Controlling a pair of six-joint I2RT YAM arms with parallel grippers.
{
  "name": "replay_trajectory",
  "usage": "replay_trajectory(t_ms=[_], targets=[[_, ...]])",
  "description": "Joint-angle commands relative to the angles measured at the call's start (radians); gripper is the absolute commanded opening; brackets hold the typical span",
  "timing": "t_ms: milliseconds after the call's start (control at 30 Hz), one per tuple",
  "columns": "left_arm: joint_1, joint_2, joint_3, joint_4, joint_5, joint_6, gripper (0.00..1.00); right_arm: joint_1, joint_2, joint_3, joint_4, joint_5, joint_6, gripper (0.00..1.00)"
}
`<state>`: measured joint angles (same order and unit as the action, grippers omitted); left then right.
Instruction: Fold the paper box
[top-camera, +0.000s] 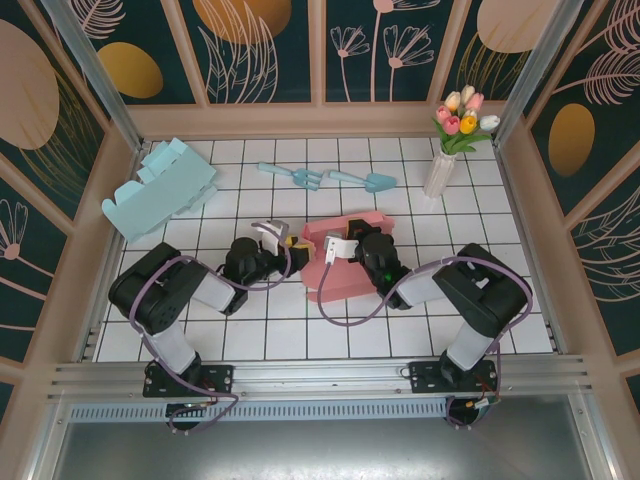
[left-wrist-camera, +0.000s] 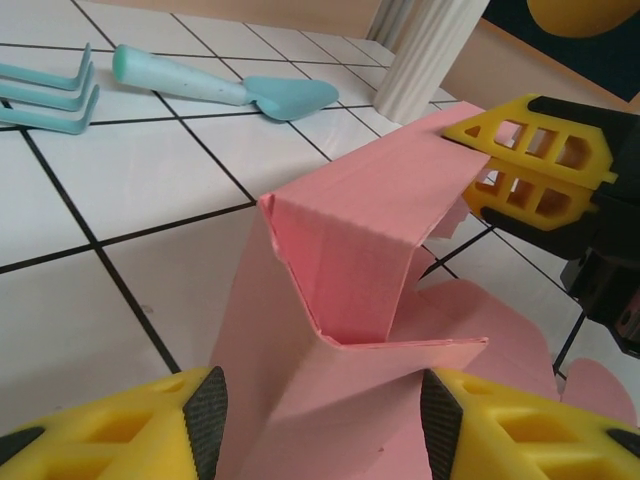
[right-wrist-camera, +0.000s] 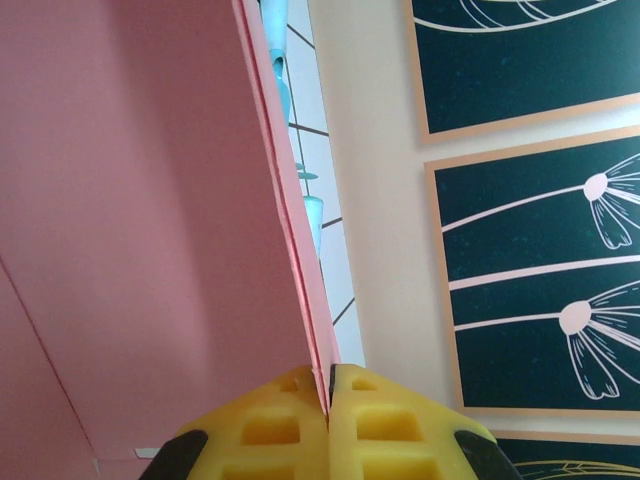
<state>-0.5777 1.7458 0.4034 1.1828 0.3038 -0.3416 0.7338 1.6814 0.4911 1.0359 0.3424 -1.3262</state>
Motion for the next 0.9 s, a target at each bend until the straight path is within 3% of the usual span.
replay_trajectory(t_ms=[0,300,633,867], targets=[[-0.009,0.017,0.028,0.064,-0.016,0.018,0.56,-0.008,0.035,-0.039,-0.124,-0.049,0.035,0.00],[-0.052,0.039,0.048,0.071,-0.095,0.083,0.54,-0.005,0.071,-0.069,-0.073,-0.045,-0.027,0.00],[-0.055,0.140,0.051,0.160,-0.150,0.137,0.56,-0.007,0.110,-0.079,-0.093,-0.034,-0.068,0.00],[-0.057,0.164,0.079,0.135,-0.236,0.176,0.58,-0.007,0.109,-0.076,-0.118,-0.045,-0.066,0.00]])
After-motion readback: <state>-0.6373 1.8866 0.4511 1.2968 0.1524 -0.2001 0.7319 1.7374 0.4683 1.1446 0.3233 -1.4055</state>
